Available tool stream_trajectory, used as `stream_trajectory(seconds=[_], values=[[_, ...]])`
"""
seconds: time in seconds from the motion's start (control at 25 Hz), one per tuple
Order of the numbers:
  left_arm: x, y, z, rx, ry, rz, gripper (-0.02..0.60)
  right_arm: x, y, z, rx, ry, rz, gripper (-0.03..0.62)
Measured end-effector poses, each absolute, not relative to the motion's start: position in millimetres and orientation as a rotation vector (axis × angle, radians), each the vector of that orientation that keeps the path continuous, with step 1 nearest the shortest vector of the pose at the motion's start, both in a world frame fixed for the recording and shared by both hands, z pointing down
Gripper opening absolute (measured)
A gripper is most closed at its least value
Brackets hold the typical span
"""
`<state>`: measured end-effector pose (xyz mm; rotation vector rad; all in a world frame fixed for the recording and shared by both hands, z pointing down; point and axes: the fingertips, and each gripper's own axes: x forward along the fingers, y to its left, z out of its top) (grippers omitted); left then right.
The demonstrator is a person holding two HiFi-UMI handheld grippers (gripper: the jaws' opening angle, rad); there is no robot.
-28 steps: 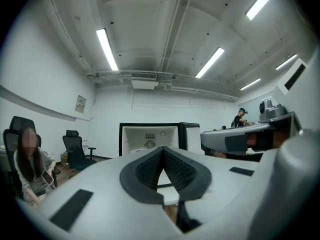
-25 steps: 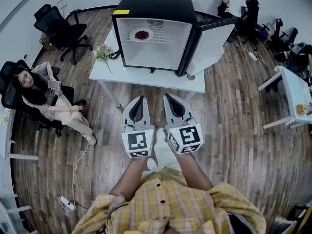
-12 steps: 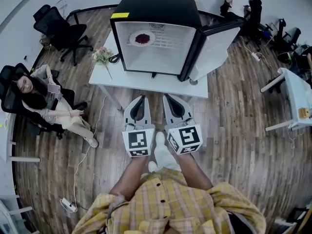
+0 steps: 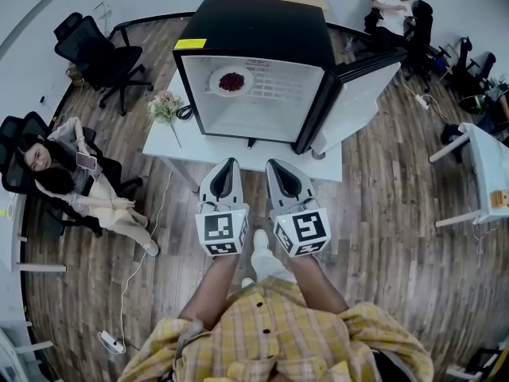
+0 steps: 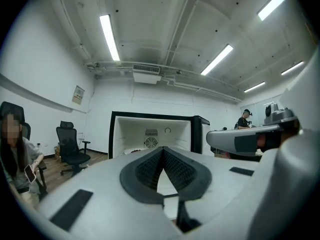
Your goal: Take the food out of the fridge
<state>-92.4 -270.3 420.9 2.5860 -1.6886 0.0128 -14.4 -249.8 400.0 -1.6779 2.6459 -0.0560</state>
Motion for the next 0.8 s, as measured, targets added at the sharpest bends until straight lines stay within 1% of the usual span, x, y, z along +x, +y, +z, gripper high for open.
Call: stream_trajectory(seconds=[0.64, 0.72, 0.8], values=[[-79.1, -388.3, 439.8, 2.497, -1.655, 0.032, 0.011, -4.9, -343.3, 413.3, -1.585, 2.698, -0.163, 0.006], [-77.0, -399.7, 446.0, 2.469, -1.623, 0.022, 0.032, -2.4, -352.4, 414.4, -1.569, 2.697, -0.191, 0.006], [-75.5, -410.4, 453.1, 2.44, -1.591, 0.017, 0.077, -0.1, -360.7, 415.3, -1.562, 2.699, -0.203, 0.006]])
